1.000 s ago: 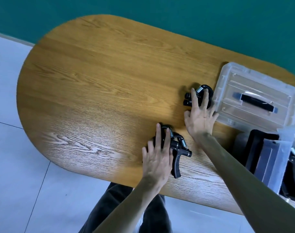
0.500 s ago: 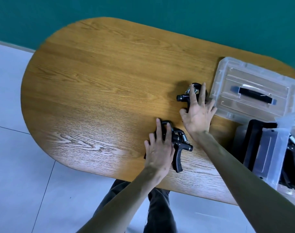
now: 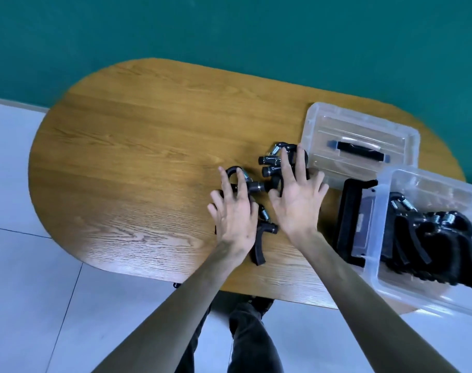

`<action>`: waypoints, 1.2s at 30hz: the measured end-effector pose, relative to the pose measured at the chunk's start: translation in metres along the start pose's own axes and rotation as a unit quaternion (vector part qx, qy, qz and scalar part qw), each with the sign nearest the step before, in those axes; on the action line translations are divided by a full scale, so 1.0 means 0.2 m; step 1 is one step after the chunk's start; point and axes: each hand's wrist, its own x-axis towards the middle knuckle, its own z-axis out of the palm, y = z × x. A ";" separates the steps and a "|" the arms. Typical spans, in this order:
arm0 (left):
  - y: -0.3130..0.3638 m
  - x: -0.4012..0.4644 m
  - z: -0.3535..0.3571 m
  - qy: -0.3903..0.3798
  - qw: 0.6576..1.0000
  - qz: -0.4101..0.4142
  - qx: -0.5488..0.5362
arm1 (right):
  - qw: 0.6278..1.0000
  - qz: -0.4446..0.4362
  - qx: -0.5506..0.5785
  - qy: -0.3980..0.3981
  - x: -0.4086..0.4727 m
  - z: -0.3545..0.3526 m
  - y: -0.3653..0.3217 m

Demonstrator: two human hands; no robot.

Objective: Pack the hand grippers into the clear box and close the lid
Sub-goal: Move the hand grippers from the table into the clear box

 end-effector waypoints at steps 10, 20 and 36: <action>0.29 -0.22 -0.23 0.048 0.998 0.046 -0.004 | 0.999 0.018 0.032 0.039 -0.17 -0.41 0.13; 0.73 -0.40 -0.33 0.064 0.994 0.087 -0.019 | 0.995 0.085 0.021 0.056 -0.32 -0.76 0.47; 1.39 -0.65 0.16 -0.019 0.979 0.193 0.060 | 0.970 0.235 0.021 0.050 -0.59 -0.75 1.29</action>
